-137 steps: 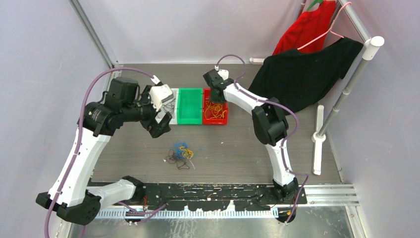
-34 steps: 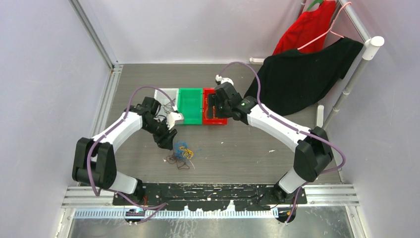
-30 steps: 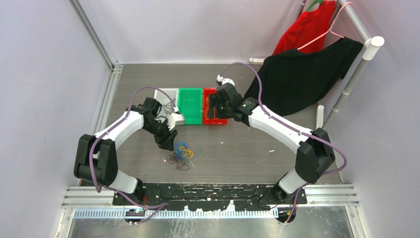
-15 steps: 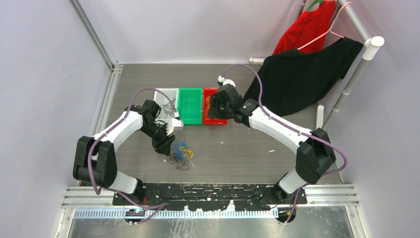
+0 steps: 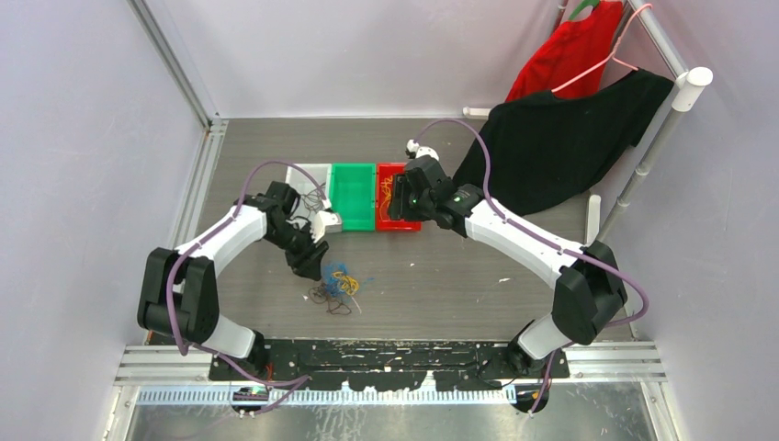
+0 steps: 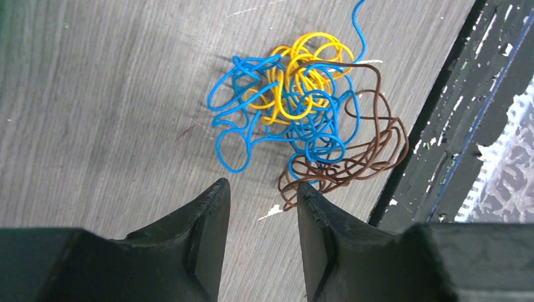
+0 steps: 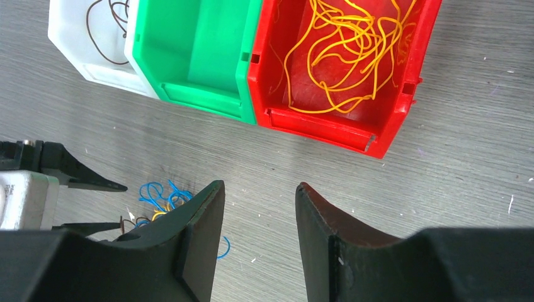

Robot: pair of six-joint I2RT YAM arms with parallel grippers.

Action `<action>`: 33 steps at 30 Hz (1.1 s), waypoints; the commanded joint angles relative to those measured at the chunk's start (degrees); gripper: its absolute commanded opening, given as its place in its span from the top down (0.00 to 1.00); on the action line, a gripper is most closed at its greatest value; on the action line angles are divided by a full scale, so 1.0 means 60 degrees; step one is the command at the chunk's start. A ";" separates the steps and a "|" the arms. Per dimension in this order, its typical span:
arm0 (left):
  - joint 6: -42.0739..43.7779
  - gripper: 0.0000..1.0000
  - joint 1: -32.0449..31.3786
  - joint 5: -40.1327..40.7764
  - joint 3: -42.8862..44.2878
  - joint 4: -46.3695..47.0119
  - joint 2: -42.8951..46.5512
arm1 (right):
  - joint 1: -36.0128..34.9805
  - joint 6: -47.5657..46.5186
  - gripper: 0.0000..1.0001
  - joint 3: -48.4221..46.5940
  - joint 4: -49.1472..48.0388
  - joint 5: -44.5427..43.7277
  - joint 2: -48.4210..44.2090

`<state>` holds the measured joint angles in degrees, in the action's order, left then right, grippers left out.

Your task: Untangle the cables

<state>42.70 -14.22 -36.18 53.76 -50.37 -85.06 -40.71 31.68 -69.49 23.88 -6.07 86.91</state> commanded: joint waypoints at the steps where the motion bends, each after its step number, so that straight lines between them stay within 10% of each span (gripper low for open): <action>1: 0.0687 0.56 0.0032 -0.0524 0.0027 -0.0854 0.0052 | -0.0037 0.0139 0.50 -0.0064 -0.0352 0.0020 -0.0352; 22: -0.0736 0.62 0.0002 -0.0021 -0.0709 0.0963 0.0546 | -0.0032 0.0299 0.67 0.0115 -0.0446 0.0028 -0.0454; 27: -0.0810 0.92 0.0004 0.0291 -0.0631 0.0972 0.0926 | -0.0047 0.0375 0.70 0.0098 -0.0611 0.0115 -0.0440; 33: -0.1109 1.00 0.0001 0.0725 0.0240 -0.0078 0.1951 | -0.0390 0.0181 0.46 0.0013 -0.0914 -0.0176 -0.0450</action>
<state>37.39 -14.22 -32.80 49.98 -47.11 -78.52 -41.15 33.47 -68.34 22.63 -5.89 86.85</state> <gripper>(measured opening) 0.010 0.465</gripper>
